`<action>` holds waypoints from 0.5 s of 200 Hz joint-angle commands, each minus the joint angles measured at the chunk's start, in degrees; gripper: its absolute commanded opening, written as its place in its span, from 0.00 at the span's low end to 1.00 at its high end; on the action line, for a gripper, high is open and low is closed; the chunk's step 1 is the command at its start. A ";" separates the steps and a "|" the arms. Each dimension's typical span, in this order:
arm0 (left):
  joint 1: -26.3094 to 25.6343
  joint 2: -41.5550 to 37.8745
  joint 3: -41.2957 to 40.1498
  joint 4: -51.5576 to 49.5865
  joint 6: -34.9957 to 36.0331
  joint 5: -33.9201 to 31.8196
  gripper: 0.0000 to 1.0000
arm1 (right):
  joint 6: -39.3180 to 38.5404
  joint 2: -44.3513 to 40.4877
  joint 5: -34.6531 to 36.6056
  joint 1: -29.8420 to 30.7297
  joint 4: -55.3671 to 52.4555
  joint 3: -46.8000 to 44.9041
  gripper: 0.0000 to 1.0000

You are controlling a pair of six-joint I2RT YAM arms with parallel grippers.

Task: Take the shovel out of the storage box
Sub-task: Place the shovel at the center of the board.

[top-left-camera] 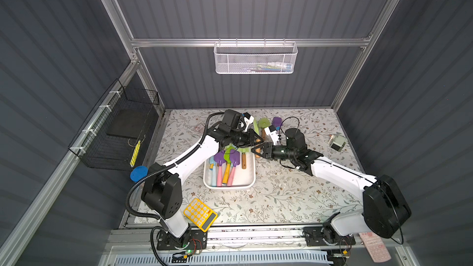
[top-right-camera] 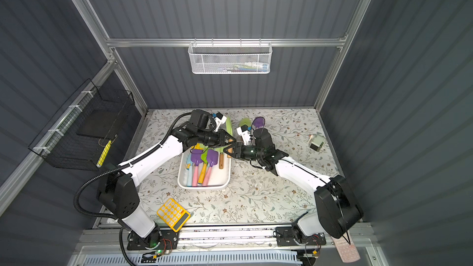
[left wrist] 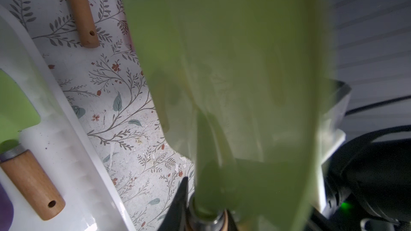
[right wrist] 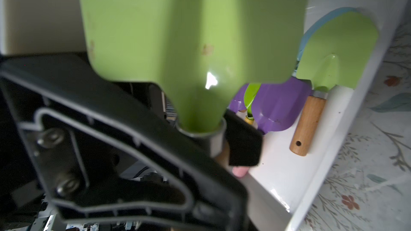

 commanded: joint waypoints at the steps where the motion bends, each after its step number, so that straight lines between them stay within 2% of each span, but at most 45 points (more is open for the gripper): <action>1: -0.09 -2.95 -0.08 1.86 -0.80 1.96 0.00 | 0.94 0.04 -1.28 0.32 3.79 -1.39 0.22; 16: 0.16 -3.01 -0.08 1.80 -0.74 1.88 0.00 | 0.80 -0.78 -1.01 0.21 3.53 -1.80 0.13; 20: 0.25 -2.97 -0.08 1.71 -0.66 1.86 0.03 | 0.69 -0.98 -0.78 0.16 3.07 -1.81 0.12; 31: 0.60 -2.79 -0.08 0.66 -0.12 1.58 0.17 | 0.01 -1.58 -0.39 0.16 1.80 -1.73 0.07; 44: 1.09 -2.53 0.64 -1.45 1.17 0.54 0.38 | -0.52 -2.27 0.28 0.17 0.21 -1.55 0.05; 70: 2.61 -3.13 1.71 -3.75 2.86 -0.04 0.63 | -2.33 -3.13 2.36 -0.16 -5.11 -0.52 0.03; 76: 3.02 -3.42 1.84 -3.92 3.15 -0.07 0.74 | -2.76 -3.22 2.72 -0.39 -6.34 -0.32 0.03; 100: 4.24 -4.84 2.61 -5.86 4.59 -1.28 0.77 | -4.96 -3.77 4.28 -2.66 -12.00 0.12 0.03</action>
